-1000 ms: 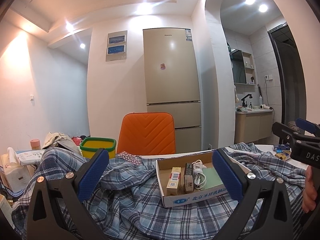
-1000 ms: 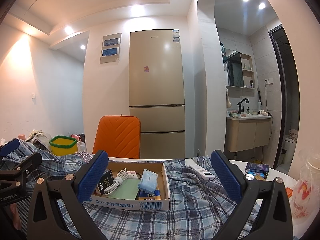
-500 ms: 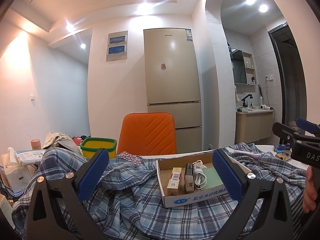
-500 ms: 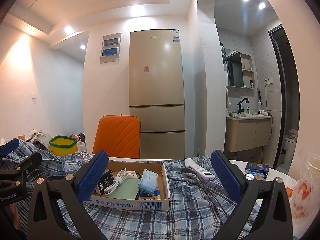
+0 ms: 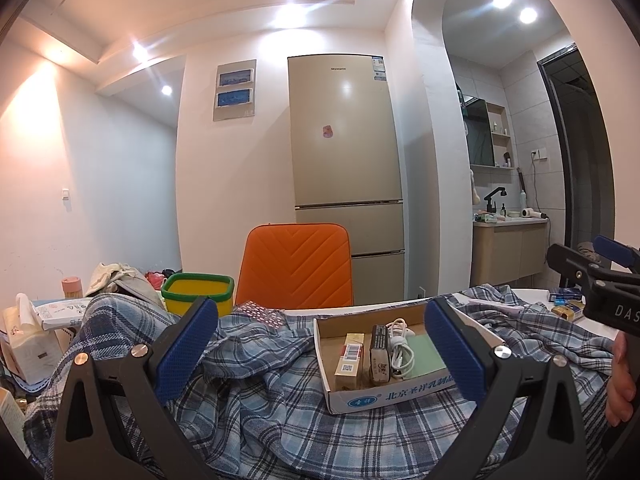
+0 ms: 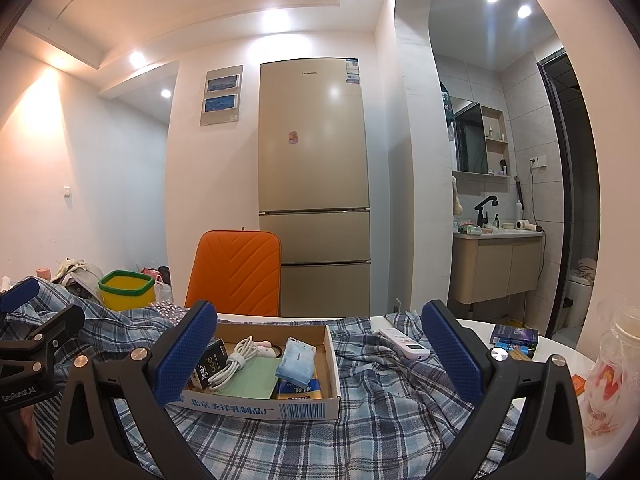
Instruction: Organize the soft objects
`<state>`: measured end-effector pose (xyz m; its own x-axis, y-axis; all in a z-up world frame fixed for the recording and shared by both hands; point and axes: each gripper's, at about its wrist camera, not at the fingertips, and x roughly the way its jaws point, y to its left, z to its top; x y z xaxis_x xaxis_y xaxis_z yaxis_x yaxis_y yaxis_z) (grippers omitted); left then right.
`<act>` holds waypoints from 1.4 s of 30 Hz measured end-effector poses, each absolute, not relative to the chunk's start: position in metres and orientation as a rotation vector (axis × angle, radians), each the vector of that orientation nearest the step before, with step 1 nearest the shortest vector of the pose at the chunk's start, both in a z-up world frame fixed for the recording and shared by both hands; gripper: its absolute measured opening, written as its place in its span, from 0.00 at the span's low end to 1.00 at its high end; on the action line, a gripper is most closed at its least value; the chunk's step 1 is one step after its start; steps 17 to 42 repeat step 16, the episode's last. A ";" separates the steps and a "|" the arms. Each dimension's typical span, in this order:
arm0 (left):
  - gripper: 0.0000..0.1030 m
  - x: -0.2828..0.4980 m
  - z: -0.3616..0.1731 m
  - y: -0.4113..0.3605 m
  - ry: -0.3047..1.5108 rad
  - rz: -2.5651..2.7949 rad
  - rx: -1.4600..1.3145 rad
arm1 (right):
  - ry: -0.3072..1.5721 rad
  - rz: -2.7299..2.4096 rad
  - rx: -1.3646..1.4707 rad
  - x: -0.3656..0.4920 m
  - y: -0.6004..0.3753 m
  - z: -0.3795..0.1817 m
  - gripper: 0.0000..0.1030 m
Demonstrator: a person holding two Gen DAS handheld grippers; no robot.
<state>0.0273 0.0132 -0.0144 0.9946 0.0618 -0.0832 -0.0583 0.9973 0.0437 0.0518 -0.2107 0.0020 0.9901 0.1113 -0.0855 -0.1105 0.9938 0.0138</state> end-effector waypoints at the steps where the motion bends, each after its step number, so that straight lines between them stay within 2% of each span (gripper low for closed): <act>1: 1.00 0.027 -0.014 0.013 0.085 0.060 0.042 | 0.086 0.111 0.009 0.052 -0.211 0.002 1.00; 42: 1.00 0.027 -0.014 0.013 0.086 0.060 0.042 | 0.086 0.111 0.008 0.052 -0.211 0.003 1.00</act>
